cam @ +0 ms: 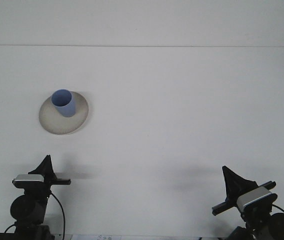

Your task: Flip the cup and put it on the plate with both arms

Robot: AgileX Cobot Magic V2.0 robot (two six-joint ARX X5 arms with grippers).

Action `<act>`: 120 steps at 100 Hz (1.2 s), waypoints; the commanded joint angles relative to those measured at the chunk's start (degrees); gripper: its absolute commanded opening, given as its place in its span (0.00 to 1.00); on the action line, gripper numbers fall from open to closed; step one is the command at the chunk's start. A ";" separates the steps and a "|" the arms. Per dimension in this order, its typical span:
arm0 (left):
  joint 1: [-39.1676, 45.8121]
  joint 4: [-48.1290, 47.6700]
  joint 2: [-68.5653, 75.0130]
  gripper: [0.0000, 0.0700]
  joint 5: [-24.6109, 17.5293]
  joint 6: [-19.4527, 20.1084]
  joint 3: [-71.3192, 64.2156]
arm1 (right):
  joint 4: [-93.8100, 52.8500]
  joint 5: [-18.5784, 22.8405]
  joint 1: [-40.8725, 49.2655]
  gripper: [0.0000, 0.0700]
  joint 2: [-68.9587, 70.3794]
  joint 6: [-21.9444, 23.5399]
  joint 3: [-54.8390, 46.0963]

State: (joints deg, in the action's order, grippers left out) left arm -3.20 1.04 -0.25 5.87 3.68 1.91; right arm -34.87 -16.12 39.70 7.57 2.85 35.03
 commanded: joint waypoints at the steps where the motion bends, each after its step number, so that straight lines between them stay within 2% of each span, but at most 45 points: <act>1: 0.09 0.77 0.07 0.02 0.13 -0.28 -1.11 | 0.61 0.17 0.46 0.01 -0.02 0.37 0.20; 58: 0.09 0.74 0.07 0.02 0.13 -0.28 -1.11 | 0.63 -0.02 0.44 0.01 -0.02 0.33 0.20; 66: 0.09 0.74 0.07 0.02 0.13 -0.28 -1.11 | 1.20 -0.79 -0.85 0.01 -0.02 -3.21 0.02; 75: 0.09 0.74 0.07 0.02 0.13 -0.31 -1.11 | 3.54 0.42 -7.04 0.01 -0.44 -3.74 -1.55; 84: 0.09 0.74 0.07 0.02 0.13 -0.31 -1.11 | 8.68 2.73 -16.02 0.01 -1.40 -3.78 -6.05; 91: 0.09 0.77 0.07 0.02 0.13 -0.28 -1.11 | 13.18 6.21 -22.97 0.01 -2.58 -3.76 -10.67; 103: 0.09 0.74 0.07 0.02 0.13 -0.28 -1.11 | 22.29 16.76 -35.12 0.01 -5.53 -2.36 -20.59; 109: 0.09 0.74 0.09 0.02 0.13 -0.28 -1.11 | 26.05 20.31 -39.36 0.01 -6.62 -0.63 -24.79; 120: 0.09 0.77 0.09 0.02 0.13 -0.28 -1.11 | 31.69 20.48 -42.80 0.01 -7.50 2.45 -30.69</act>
State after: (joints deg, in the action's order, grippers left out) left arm -3.20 1.04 -0.25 5.87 3.64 1.91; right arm -6.55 4.19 -2.39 0.38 2.17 6.48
